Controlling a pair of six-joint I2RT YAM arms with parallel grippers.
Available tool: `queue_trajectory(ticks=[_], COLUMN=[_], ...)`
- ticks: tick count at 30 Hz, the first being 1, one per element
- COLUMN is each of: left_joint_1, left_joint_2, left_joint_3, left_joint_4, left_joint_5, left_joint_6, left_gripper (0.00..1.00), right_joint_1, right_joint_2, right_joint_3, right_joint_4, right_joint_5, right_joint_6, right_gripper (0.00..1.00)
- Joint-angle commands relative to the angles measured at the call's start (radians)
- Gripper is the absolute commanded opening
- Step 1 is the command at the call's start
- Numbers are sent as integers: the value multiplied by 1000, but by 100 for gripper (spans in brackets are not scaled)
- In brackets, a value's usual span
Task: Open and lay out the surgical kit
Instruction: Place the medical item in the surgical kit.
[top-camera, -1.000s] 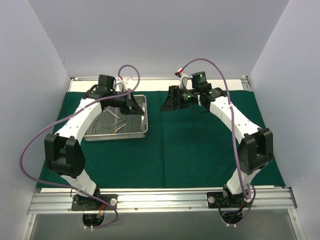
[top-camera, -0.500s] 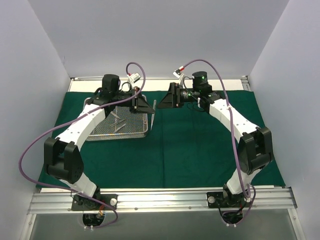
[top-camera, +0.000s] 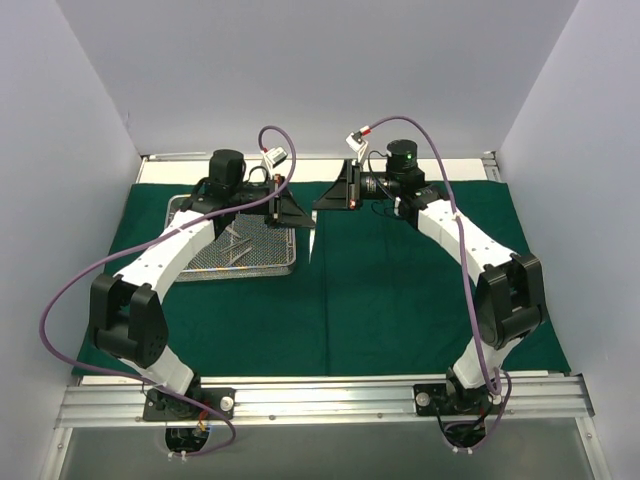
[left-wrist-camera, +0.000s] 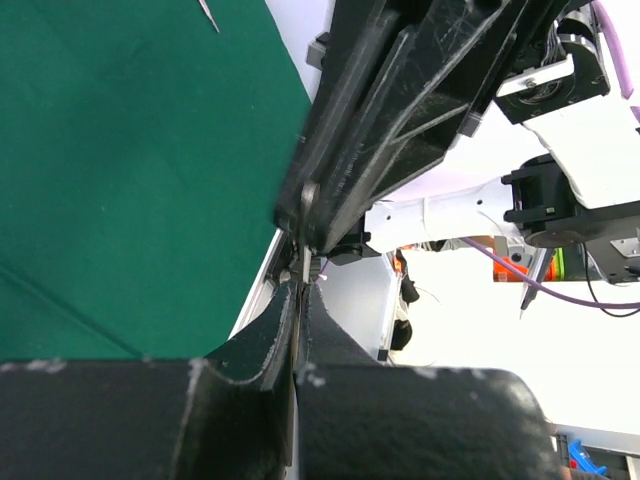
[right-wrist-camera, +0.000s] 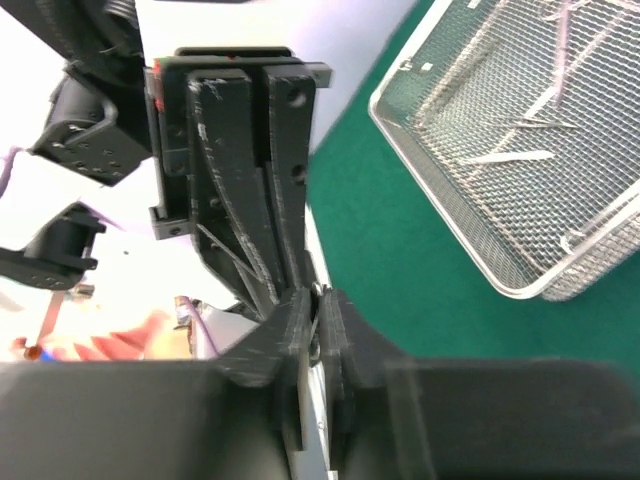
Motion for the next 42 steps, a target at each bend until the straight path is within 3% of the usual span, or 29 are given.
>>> queue_trajectory(ticks=[1, 3, 4, 5, 8, 12, 20, 32, 39, 42], left_joint_1=[-9, -7, -7, -7, -4, -7, -44, -144, -142, -144], left_joint_2=[-30, -24, -24, -24, -54, -119, -121, -30, 25, 45], left_joint_3=[34, 41, 52, 61, 120, 172, 173, 287, 288, 307], left_joint_4=[67, 60, 26, -4, -195, -304, -335, -442, -440, -447], left_joint_5=[32, 28, 22, -15, -192, -354, -394, -538, -526, -515], left_joint_6=[-12, -9, 7, 27, 168, 288, 346, 423, 426, 432], left_gripper=[2, 4, 12, 38, 72, 80, 81, 77, 55, 33], right_joint_1=[11, 10, 5, 4, -4, -28, -65, -59, -59, -59], right_joint_2=[-11, -19, -25, -28, -45, -50, -62, -73, -99, -105], right_joint_3=[-19, -32, -33, -32, -17, 31, 86, 119, 114, 111], right_joint_4=[124, 156, 153, 150, 121, 21, 15, -63, -83, -83], right_joint_5=[-51, -45, -36, -16, 25, 114, 226, 268, 265, 252], right_joint_6=[55, 83, 83, 86, 82, 59, 186, 200, 201, 210], right_gripper=[0, 0, 0, 0, 0, 0, 0, 0, 0, 0])
